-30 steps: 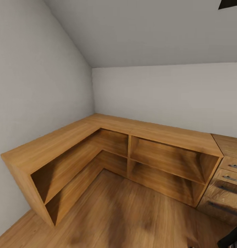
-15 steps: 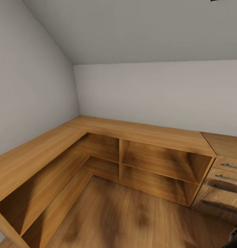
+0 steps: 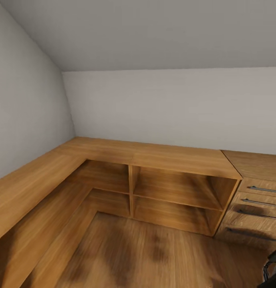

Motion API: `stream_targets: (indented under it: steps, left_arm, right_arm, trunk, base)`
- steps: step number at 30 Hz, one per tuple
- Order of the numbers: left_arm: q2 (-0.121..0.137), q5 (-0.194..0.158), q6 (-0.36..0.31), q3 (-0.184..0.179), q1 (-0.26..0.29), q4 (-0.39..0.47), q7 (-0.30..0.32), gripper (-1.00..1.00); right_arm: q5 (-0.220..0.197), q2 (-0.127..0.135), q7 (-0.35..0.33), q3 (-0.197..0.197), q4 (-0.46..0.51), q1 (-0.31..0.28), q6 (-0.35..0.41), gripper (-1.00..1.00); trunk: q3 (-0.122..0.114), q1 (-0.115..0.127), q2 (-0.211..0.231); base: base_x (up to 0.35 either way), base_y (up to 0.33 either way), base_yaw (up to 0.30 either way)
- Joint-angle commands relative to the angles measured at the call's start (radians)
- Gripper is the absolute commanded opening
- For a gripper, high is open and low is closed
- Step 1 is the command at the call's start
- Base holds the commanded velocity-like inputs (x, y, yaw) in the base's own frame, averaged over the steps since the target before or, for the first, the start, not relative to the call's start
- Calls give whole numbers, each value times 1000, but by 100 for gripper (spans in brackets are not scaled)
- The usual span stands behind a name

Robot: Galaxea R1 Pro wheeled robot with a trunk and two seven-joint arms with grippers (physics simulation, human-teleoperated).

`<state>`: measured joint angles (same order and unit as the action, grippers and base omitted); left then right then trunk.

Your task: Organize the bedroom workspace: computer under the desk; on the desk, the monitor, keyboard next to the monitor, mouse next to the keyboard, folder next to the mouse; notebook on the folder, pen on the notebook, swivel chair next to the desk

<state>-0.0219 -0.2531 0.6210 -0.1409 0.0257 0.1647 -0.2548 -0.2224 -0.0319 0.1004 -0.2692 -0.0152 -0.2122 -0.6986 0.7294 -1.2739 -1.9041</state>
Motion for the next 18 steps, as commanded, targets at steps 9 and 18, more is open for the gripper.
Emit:
stream_targets:
  steps: [9, 18]
  left_arm:
    - [1, -6, 4, -7, 0, 0, -6, 100]
    - [0, -6, 6, -8, 0, 0, -7, 100]
  right_arm:
    - [0, -2, 5, -10, -2, -1, -8, 100]
    - [-2, -2, 5, -9, -2, -1, -8, 100]
  trunk:
    - [8, 0, 0]
    - [11, 0, 0]
  base:
    - [19, 15, -257]
    - [-165, 2, -271]
